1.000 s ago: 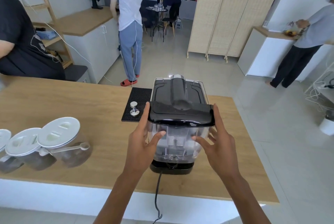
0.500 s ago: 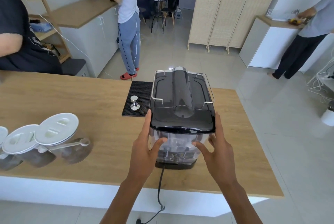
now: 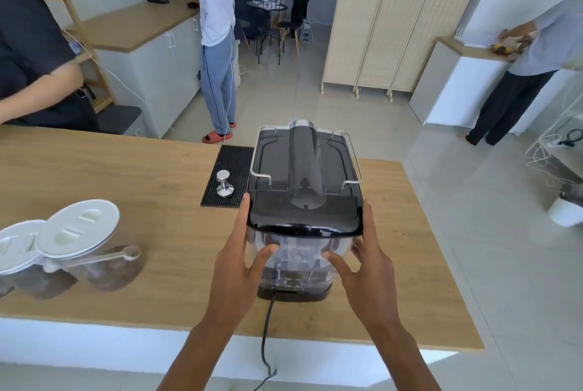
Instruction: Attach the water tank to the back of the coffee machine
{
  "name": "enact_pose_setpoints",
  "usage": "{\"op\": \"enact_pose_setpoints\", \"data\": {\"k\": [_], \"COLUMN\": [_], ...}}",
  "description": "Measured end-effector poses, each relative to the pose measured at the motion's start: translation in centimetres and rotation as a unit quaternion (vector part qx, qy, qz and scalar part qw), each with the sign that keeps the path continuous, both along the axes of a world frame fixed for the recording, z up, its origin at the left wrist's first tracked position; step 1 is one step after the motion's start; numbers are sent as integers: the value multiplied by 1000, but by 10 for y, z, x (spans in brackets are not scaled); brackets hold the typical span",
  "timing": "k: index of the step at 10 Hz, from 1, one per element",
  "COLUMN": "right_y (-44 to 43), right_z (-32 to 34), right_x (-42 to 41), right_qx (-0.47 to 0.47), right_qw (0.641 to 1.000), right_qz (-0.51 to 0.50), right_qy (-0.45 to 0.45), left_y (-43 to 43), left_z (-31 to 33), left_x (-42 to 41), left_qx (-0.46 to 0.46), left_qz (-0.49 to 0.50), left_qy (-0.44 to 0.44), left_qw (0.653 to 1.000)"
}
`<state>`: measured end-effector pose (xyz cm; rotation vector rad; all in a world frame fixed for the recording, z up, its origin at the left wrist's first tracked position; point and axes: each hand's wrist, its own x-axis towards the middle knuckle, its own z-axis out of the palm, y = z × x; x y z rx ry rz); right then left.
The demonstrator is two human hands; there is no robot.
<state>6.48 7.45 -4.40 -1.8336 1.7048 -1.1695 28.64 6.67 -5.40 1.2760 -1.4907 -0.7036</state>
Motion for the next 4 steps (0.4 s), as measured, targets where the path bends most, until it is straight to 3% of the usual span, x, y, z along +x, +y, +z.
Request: {"op": "enact_pose_setpoints", "data": {"k": [3, 4], "right_y": [2, 6], "right_z": [-1, -18], "right_x": [-2, -8], "right_qx": [20, 50], "right_qw": [999, 998], "right_qz": [-23, -26], "right_qy": [14, 33], "left_y": [3, 7], "left_z": [-13, -51], "left_x": [5, 19], "left_qx": [22, 95], "left_qz": [22, -17], "left_qy": [-65, -131], "left_qw": [997, 987]}}
